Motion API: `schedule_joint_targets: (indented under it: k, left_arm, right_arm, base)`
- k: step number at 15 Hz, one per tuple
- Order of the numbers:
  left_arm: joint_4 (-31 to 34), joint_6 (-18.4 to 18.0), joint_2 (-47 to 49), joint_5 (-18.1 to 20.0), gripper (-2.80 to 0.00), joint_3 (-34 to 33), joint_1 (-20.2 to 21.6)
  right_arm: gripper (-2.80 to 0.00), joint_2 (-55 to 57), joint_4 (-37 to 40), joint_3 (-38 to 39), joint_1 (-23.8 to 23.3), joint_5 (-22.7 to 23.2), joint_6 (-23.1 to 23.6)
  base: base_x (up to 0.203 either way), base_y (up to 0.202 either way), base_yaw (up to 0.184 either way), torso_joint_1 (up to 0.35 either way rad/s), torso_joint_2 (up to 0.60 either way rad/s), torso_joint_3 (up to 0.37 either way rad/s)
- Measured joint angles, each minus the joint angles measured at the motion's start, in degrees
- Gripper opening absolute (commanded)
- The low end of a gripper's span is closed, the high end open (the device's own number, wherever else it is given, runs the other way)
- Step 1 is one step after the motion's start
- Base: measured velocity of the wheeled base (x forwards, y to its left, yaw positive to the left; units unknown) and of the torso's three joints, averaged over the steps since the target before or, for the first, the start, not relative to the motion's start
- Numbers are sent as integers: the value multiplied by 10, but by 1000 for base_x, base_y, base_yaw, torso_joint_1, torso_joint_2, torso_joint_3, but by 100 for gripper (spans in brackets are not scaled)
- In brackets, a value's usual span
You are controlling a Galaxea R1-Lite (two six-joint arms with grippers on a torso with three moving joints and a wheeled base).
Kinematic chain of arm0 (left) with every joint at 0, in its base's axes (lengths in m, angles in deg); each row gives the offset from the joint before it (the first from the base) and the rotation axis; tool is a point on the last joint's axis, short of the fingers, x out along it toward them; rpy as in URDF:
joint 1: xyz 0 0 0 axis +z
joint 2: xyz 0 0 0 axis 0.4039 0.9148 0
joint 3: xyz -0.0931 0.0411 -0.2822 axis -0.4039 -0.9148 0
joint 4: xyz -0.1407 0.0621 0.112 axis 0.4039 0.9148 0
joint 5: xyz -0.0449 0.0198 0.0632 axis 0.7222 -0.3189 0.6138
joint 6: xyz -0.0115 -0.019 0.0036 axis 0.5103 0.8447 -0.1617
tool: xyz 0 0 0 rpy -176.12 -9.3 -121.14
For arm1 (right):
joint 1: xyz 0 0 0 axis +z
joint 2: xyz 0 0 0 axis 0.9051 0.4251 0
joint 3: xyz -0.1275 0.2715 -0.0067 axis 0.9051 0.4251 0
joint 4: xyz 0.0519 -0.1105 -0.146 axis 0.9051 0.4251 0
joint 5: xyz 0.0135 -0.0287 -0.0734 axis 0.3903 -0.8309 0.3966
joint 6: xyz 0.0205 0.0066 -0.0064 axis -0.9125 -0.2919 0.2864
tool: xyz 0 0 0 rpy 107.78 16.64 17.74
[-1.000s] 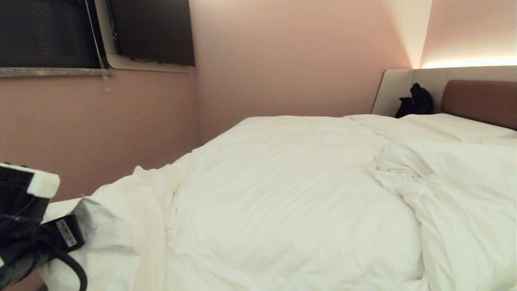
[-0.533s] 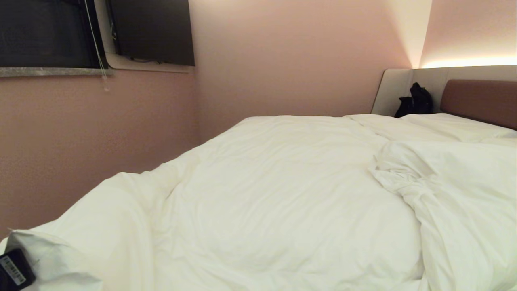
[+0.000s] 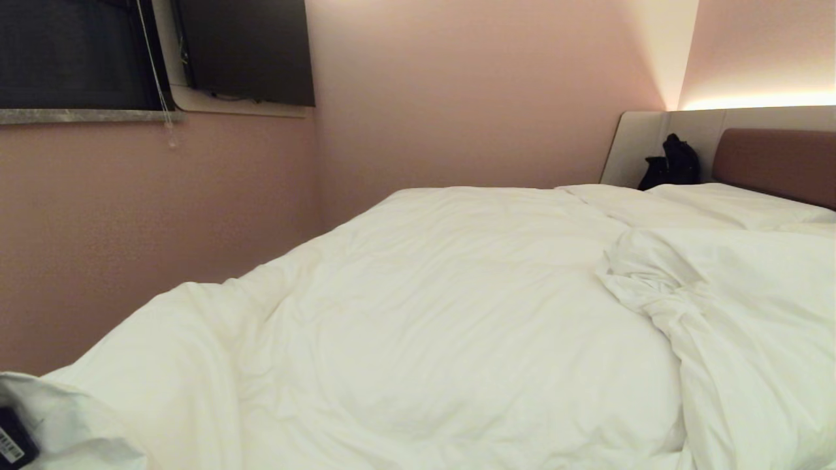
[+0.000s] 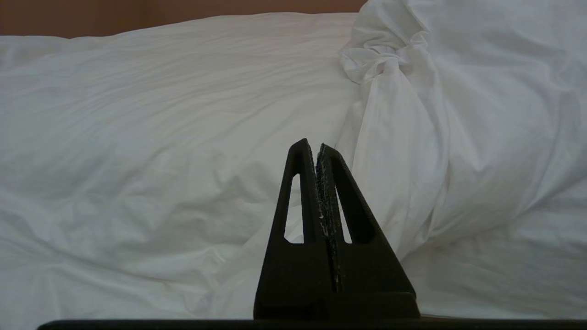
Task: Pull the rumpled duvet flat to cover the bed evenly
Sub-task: Flatten the corners of the folded blanket
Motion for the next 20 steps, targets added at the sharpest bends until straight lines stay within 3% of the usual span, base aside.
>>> schedule_joint_targets:
  k: [3, 8, 9, 16, 20]
  left_arm:
    - [-40, -1, 25, -1, -280, -2, 2]
    - [-45, -4, 74, -2, -280, -6, 2]
    - [-46, -4, 90, -1, 0, -6, 1]
    - [-101, 2, 196, -15, 0, 51, -4]
    - [-162, 33, 270, -111, 0, 52, -13]
  right_arm:
    - [-280, 0, 0, 0, 0, 0, 0]
    - [-280, 0, 0, 0, 0, 0, 0]
    - [-280, 0, 0, 0, 0, 0, 1]
    - [-280, 0, 0, 0, 0, 0, 0]
    - [-280, 0, 0, 0, 0, 0, 1]
  base:
    - [0, 0, 0, 0, 0, 0]
    - [0, 0, 0, 0, 0, 0]
    - [0, 0, 0, 0, 0, 0]
    - [0, 0, 0, 0, 0, 0]
    - [0, 0, 0, 0, 0, 0]
